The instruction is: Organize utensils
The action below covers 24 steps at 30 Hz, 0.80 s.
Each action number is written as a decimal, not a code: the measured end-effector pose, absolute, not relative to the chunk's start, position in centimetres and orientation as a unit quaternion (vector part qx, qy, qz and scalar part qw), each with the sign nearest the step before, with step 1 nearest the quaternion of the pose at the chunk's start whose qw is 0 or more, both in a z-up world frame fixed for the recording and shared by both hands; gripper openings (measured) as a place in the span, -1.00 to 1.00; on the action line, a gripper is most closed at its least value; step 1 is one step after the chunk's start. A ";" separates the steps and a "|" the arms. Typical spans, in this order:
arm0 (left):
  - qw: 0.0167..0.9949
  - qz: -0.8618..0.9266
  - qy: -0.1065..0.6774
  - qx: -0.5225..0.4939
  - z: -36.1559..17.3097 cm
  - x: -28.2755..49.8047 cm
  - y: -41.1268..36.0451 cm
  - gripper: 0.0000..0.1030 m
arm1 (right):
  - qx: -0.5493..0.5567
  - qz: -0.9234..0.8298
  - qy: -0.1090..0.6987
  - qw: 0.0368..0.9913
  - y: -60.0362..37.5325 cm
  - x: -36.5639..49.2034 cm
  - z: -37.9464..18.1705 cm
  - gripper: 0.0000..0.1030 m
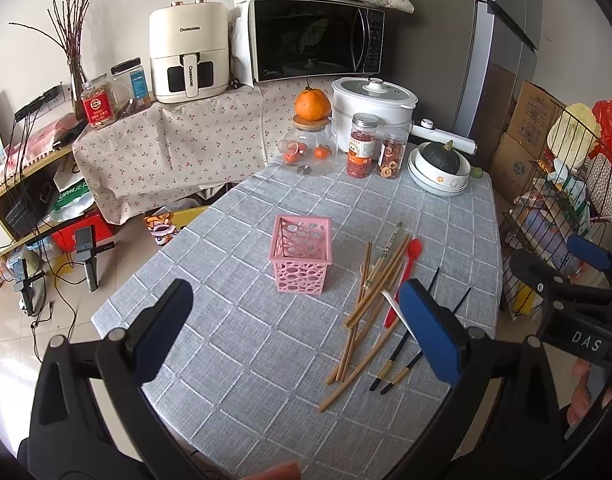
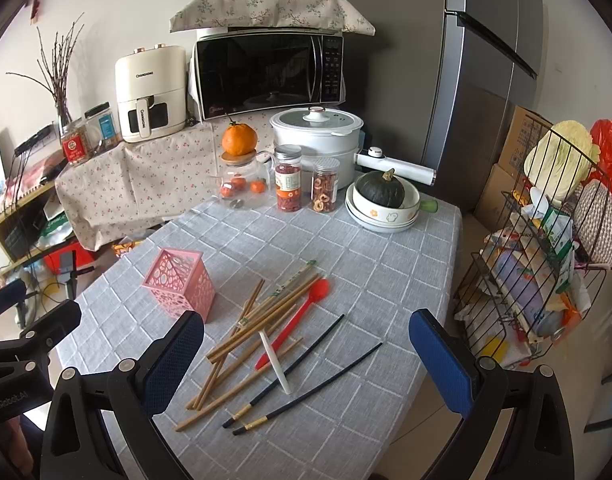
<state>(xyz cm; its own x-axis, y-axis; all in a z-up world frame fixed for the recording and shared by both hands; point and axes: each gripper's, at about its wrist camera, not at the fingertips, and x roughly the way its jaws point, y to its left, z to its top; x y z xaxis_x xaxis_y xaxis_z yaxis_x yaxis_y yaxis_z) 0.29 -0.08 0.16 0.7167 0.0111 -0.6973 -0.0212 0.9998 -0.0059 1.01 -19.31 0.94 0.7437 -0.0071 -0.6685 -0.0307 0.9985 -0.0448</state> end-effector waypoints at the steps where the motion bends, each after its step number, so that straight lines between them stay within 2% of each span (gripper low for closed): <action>1: 0.927 0.009 0.376 -0.006 0.2 0.3 -0.1 0.99 | -0.026 0.006 0.358 0.933 -19.3 1.0 1.0 1.00; 24: 0.927 0.009 0.374 -0.005 0.2 0.3 0.0 0.99 | -0.023 0.004 0.355 0.934 -19.4 0.7 0.4 1.00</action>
